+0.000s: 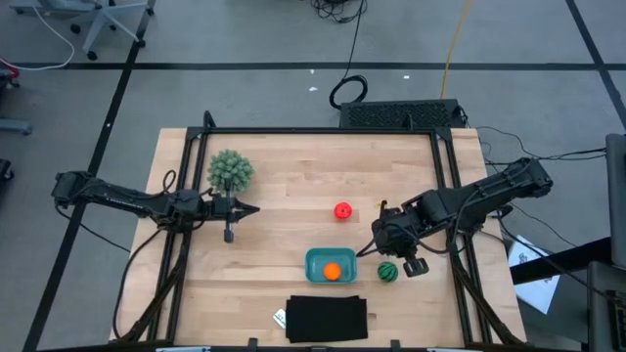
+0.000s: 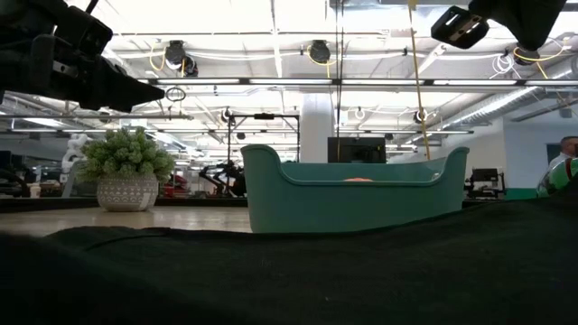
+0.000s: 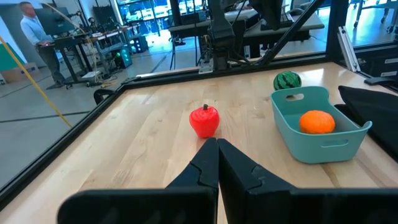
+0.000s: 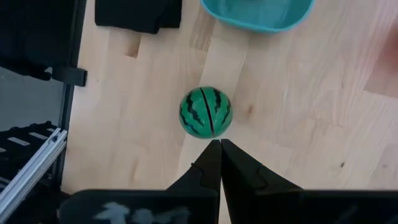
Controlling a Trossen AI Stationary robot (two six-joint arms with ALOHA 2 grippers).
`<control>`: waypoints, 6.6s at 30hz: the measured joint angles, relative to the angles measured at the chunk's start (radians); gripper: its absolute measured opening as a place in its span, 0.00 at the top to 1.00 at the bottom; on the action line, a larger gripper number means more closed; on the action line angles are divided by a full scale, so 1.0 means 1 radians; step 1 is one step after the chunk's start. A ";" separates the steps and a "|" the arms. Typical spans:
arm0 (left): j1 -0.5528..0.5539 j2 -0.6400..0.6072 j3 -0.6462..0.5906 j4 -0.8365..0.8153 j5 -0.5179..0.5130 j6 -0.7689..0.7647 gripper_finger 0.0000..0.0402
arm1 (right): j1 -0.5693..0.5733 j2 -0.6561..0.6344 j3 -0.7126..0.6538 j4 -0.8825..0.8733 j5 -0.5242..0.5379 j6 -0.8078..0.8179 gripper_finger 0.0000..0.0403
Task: Pick and placing Produce into tupperware
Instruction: Put the watermelon in the blue bin
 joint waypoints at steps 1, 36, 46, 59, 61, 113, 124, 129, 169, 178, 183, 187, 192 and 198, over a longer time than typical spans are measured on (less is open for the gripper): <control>0.000 0.000 0.000 0.000 0.000 0.000 1.00 | 0.000 0.000 0.000 0.003 0.000 0.005 1.00; 0.000 0.000 0.000 -0.004 0.000 -0.011 1.00 | 0.000 0.000 -0.001 0.105 -0.001 0.058 0.28; 0.000 0.000 0.000 -0.007 0.000 -0.011 1.00 | 0.037 0.000 -0.076 0.152 0.027 0.085 0.21; 0.000 0.000 0.000 -0.007 0.000 -0.016 1.00 | 0.059 0.000 -0.271 0.348 0.021 0.109 0.21; 0.000 0.000 0.000 -0.008 0.000 -0.016 1.00 | 0.059 0.000 -0.292 0.352 0.019 0.106 0.21; 0.000 0.000 0.000 -0.031 0.000 -0.019 1.00 | 0.111 0.095 -0.449 0.590 0.018 -0.205 0.21; 0.000 0.000 0.000 -0.031 0.000 -0.019 1.00 | 0.111 0.094 -0.465 0.624 0.019 -0.205 0.21; 0.000 0.000 0.000 -0.031 0.000 -0.019 1.00 | 0.111 0.086 -0.462 0.620 0.023 -0.182 0.21; 0.000 0.000 0.000 -0.029 0.001 -0.019 1.00 | 0.056 -0.103 -0.115 0.290 0.085 -0.117 0.21; 0.000 0.000 0.000 -0.029 0.001 -0.019 1.00 | 0.053 -0.103 0.032 0.183 0.157 -0.130 0.21; 0.000 0.000 0.000 -0.029 0.001 -0.019 1.00 | 0.040 -0.102 0.034 0.165 0.156 -0.117 0.21; 0.000 0.000 0.000 -0.029 0.001 -0.019 1.00 | 0.031 -0.093 0.034 0.149 0.155 -0.112 0.21; 0.000 0.000 0.000 -0.029 0.001 -0.018 1.00 | 0.018 -0.085 0.034 0.155 0.153 -0.071 0.21; 0.000 0.000 0.000 -0.029 0.001 -0.018 1.00 | -0.013 -0.058 0.034 0.263 0.153 -0.048 0.21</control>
